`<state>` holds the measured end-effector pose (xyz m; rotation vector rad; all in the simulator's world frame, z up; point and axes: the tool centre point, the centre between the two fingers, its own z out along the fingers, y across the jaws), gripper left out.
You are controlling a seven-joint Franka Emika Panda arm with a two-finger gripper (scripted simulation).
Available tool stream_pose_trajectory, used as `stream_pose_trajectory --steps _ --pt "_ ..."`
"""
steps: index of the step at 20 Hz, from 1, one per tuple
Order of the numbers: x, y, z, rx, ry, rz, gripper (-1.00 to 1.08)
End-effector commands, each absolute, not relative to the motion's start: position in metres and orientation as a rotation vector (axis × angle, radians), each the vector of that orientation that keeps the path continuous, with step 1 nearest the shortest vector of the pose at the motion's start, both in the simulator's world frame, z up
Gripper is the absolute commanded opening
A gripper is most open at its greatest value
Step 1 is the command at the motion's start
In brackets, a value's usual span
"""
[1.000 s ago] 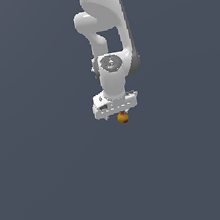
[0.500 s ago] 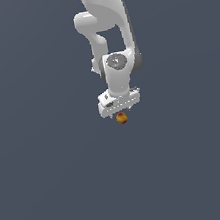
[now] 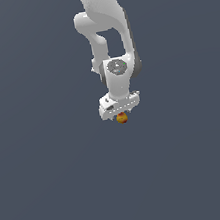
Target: Pick up the object and move it to a goal position.
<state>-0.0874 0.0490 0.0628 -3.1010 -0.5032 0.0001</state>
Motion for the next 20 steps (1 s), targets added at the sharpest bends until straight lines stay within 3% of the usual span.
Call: stream_pose_trajectory --steps 1,9,10,20 --pt "-0.088 0.049 0.051 -3.101 -0.505 0.001 1.0" --pt "-0.088 0.049 0.034 -3.1 -0.507 0.0 1.0" --pt "-0.088 0.049 0.034 -3.1 -0.507 0.0 -1.0" --pt "-0.088 0.049 0.035 -3.101 -0.506 0.0 -1.0"
